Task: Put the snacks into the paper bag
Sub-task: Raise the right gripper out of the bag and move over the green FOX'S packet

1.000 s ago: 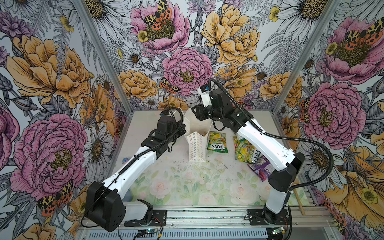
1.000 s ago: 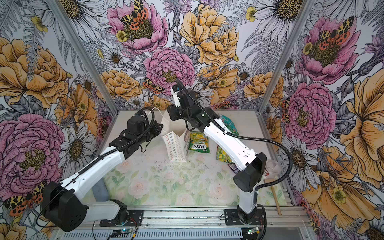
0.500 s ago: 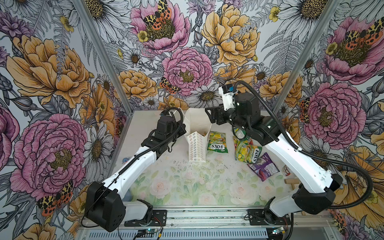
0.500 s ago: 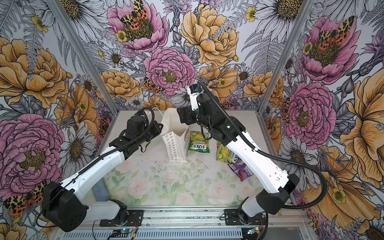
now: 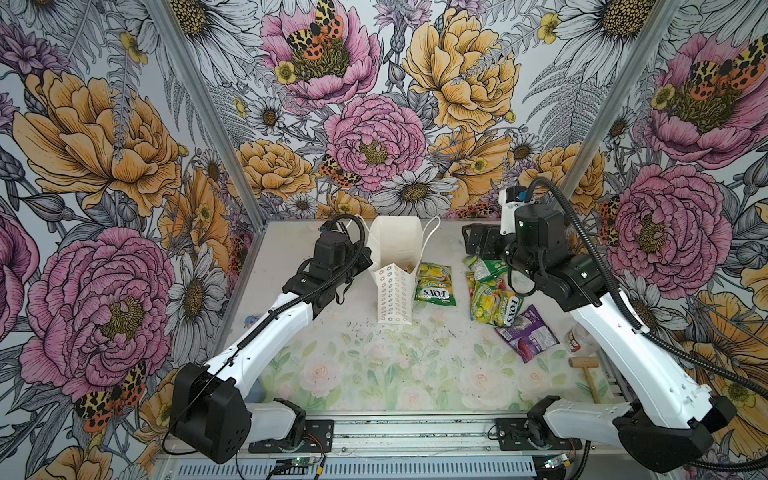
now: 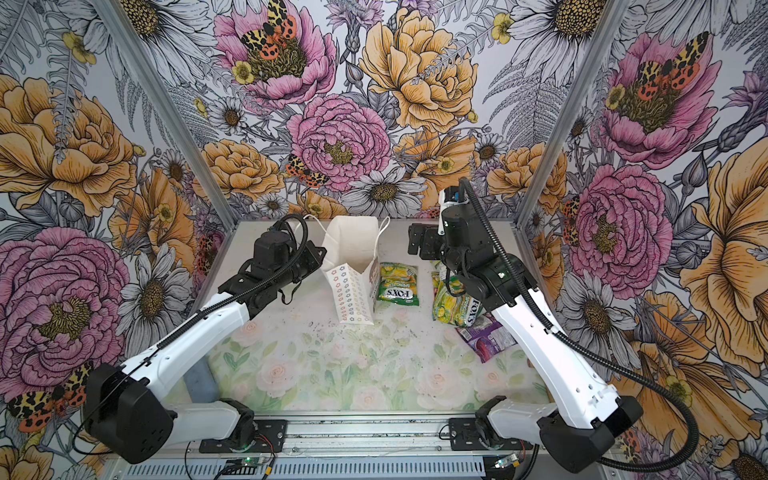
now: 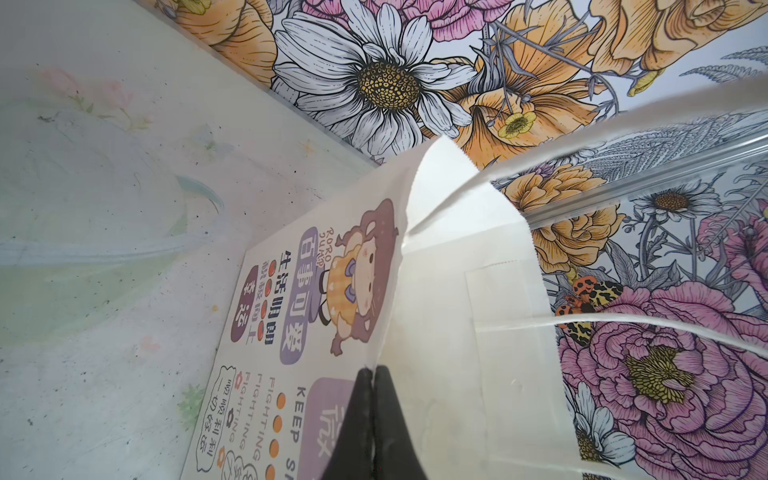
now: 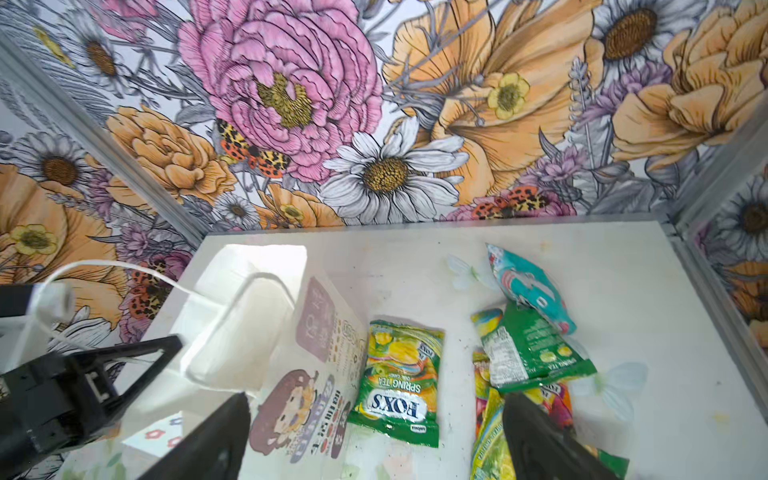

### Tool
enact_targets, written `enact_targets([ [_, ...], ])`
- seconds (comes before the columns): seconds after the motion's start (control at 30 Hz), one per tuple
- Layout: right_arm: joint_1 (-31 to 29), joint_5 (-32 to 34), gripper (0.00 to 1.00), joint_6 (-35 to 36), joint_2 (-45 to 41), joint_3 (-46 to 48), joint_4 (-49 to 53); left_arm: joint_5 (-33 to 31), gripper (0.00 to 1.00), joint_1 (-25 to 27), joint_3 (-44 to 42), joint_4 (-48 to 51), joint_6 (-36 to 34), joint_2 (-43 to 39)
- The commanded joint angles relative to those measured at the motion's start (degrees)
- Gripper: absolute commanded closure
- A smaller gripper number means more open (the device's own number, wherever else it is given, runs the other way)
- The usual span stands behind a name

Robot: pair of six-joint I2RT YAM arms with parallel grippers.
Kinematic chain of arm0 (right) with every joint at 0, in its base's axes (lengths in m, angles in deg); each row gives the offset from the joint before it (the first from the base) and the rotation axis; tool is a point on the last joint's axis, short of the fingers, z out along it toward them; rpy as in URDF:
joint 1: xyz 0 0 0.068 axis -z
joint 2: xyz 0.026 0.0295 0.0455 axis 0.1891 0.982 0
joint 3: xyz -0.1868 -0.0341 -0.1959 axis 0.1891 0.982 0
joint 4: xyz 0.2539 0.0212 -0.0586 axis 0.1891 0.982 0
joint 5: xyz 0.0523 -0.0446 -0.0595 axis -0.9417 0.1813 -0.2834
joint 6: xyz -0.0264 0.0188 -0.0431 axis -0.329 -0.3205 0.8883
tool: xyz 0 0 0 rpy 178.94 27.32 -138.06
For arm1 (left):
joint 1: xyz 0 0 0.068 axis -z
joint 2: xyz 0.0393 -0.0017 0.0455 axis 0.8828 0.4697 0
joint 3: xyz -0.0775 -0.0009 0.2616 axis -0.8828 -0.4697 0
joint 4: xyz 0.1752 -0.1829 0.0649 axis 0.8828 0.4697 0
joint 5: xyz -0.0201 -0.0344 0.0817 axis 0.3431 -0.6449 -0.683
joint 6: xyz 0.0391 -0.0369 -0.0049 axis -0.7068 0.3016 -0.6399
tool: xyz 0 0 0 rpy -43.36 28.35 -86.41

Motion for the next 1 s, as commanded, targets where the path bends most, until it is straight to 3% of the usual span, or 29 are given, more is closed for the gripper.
enact_targets([
  [0.0, 3.2, -8.1, 0.03, -4.2, 1.3, 2.7, 1.5, 1.4, 1.0, 0.2, -0.5, -2.6, 0.9, 0.3],
  [0.23, 5.7, -12.0, 0.01, -5.9, 9.4, 5.9, 1.4, 1.4, 1.0, 0.2, -0.9, -2.8, 0.9, 0.3],
  [0.97, 6.7, -17.6, 0.0, -8.7, 32.3, 3.0, -1.9, 2.2, 1.0, -1.1, -2.7, -3.5, 1.1, -0.9],
])
